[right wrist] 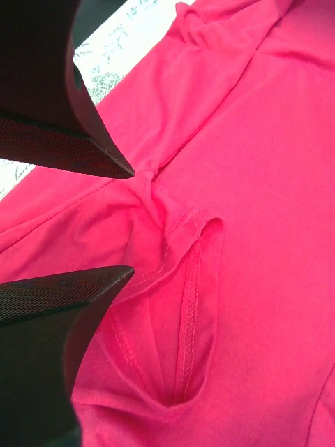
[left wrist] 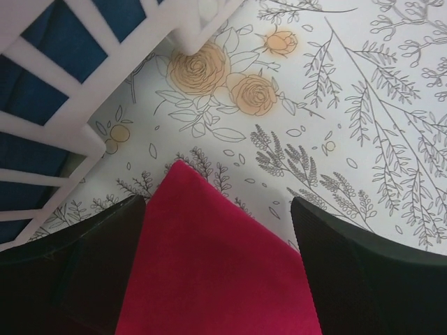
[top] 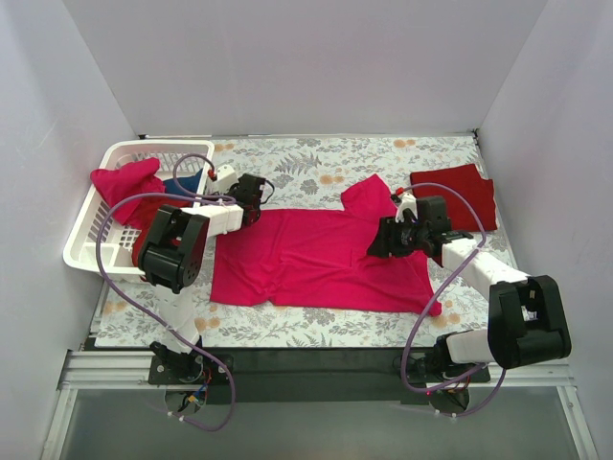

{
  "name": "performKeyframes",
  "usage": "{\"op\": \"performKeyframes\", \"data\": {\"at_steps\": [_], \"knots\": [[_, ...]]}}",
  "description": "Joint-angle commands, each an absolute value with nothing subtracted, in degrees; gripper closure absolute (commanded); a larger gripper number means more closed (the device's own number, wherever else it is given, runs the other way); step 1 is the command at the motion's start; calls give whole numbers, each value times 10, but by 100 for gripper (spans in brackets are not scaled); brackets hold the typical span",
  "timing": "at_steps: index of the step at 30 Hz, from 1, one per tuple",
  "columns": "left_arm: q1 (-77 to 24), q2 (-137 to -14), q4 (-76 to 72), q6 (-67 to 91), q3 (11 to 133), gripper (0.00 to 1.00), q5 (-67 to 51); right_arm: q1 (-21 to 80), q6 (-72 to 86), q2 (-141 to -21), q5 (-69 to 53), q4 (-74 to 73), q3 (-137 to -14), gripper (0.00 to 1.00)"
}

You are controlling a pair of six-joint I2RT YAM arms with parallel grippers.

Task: Fold and stack the t-shirts
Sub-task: Fold the tshirt

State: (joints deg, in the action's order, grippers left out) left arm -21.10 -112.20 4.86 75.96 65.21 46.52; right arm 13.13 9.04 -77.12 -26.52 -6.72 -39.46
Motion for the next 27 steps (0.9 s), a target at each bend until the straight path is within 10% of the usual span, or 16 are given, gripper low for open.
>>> {"op": "performKeyframes", "data": {"at_steps": [1, 27], "knots": [[-206, -1114, 82, 789, 653, 23, 483, 141, 87, -764, -288, -43, -387, 52], [-170, -1107, 101, 806, 655, 62, 445, 162, 78, -748, -257, -43, -375, 51]]}}
